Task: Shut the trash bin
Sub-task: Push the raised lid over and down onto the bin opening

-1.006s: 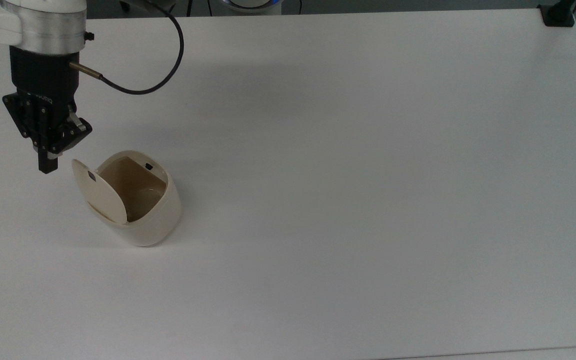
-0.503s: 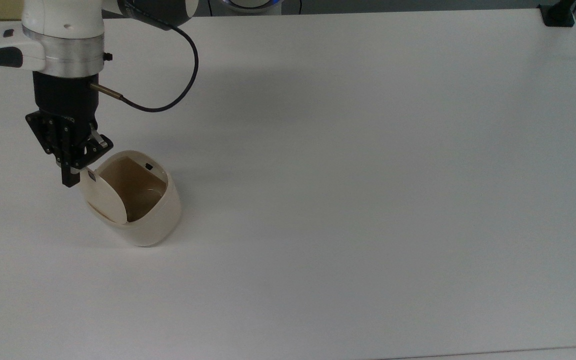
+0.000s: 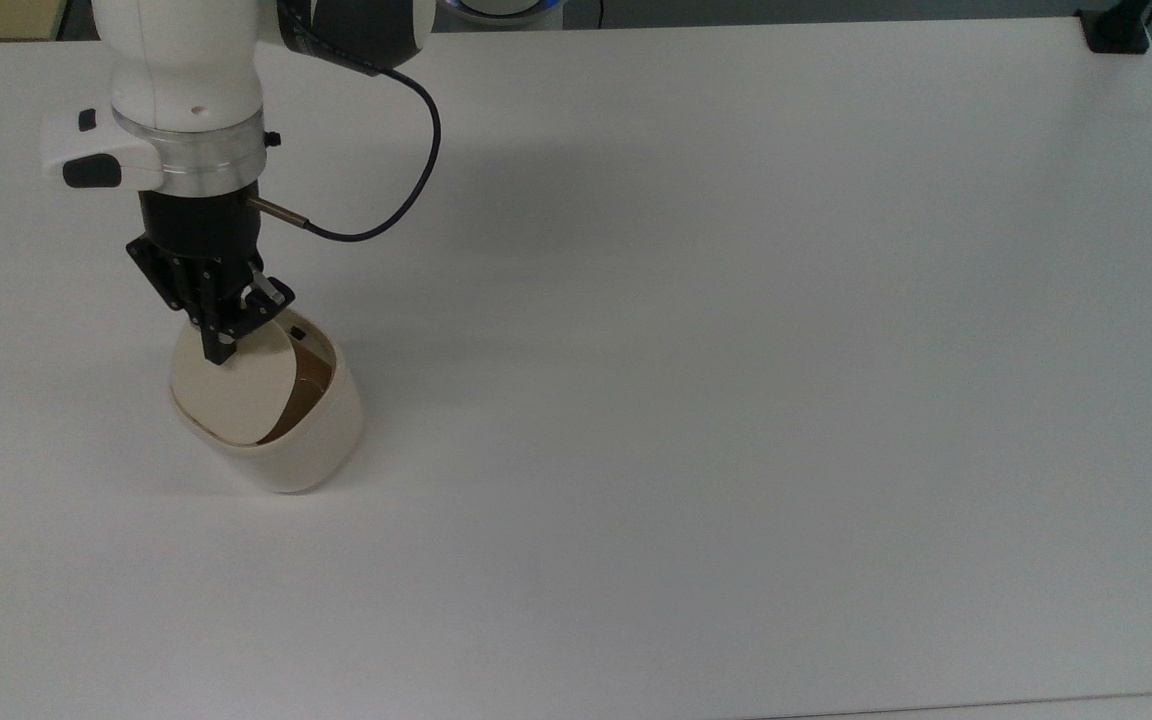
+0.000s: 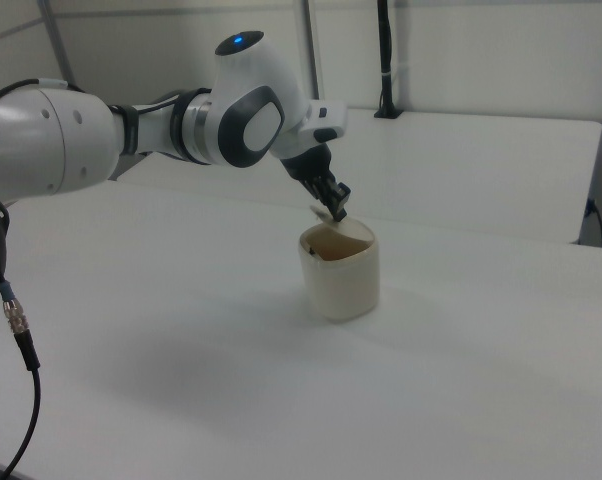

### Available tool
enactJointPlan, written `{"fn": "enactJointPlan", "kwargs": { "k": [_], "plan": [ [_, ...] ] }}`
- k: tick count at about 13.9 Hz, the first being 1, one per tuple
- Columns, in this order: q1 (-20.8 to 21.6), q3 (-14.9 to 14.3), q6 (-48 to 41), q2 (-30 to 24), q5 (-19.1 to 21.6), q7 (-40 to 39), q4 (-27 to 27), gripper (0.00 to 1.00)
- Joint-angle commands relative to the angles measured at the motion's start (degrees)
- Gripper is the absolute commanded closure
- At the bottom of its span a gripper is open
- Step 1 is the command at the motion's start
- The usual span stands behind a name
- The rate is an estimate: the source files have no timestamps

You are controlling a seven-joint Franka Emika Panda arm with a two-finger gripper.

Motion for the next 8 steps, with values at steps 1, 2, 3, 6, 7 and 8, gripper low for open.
{"fn": "enactJointPlan", "kwargs": {
  "k": [1,2,3,6,7,8],
  "plan": [
    [1.63,0.02,-3.51,-0.97,-0.79,0.33,-2.90,1.00],
    [1.72,0.02,-3.51,-0.96,-1.14,0.33,-3.61,1.00],
    [1.73,0.02,-3.60,-0.96,-1.49,0.33,-3.96,1.00],
    [1.73,0.02,-4.12,-0.88,-1.59,0.24,-4.32,1.00],
    [1.64,0.02,-4.47,-0.79,-1.59,0.15,-4.40,1.00],
    [1.64,0.02,-4.74,-0.79,-1.59,-0.11,-4.40,1.00]
  ]
}}
